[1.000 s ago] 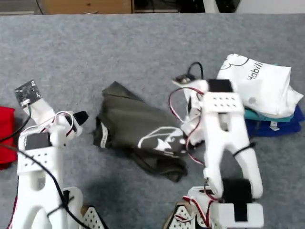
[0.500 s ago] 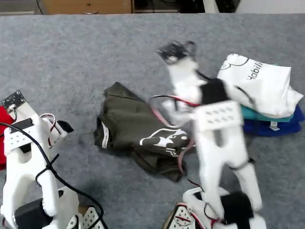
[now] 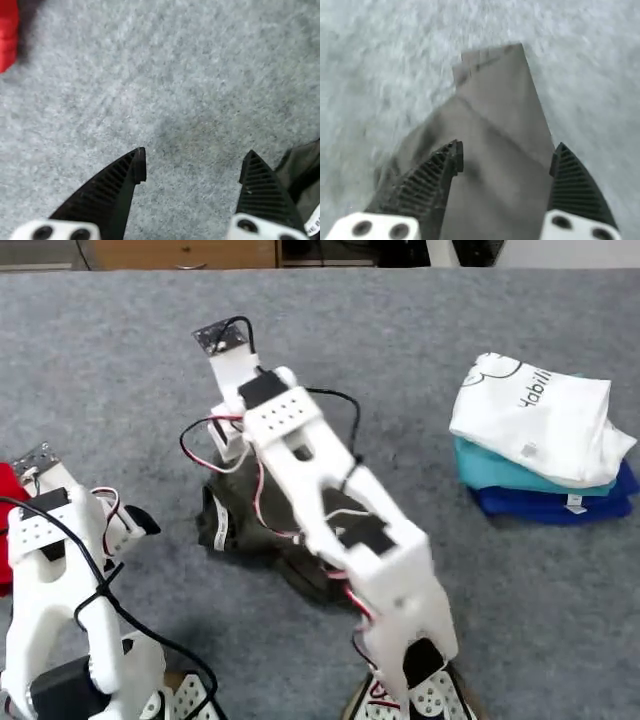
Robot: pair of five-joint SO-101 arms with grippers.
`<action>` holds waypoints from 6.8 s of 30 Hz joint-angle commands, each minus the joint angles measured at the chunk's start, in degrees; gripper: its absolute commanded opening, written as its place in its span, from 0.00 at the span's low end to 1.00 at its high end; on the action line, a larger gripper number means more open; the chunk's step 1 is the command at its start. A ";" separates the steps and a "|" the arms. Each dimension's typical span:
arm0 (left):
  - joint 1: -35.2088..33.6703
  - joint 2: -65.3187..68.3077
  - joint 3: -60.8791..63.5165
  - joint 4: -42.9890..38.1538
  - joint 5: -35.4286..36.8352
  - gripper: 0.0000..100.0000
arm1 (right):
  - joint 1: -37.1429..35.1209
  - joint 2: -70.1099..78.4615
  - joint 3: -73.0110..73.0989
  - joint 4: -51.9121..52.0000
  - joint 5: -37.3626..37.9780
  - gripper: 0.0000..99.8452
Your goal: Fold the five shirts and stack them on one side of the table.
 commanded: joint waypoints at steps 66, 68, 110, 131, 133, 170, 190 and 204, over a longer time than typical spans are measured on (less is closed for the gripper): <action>-15.38 0.13 -2.46 -2.81 -2.29 0.31 | -8.04 6.20 -23.78 8.97 4.57 0.03; -17.67 0.22 -2.46 -2.81 -3.60 0.31 | -9.45 6.20 -32.57 12.22 5.01 0.00; -8.70 0.75 -4.48 -2.73 -1.23 0.31 | 21.41 -9.36 -28.44 28.13 5.98 0.00; 34.99 5.85 1.49 -18.20 10.55 0.31 | 32.31 -13.05 12.70 27.69 18.73 0.01; 38.77 9.71 0.53 -18.99 10.46 0.31 | 33.71 -13.58 12.88 27.78 19.08 0.06; -11.87 -17.19 0.26 18.02 -50.46 0.02 | -13.85 21.76 -32.92 14.86 18.90 0.24; -17.41 -17.01 0.35 12.13 -51.96 0.02 | 16.84 24.04 -45.32 28.22 16.18 0.00; 7.47 -17.01 11.78 6.15 -52.22 0.02 | 27.38 -16.13 25.54 27.16 32.44 0.00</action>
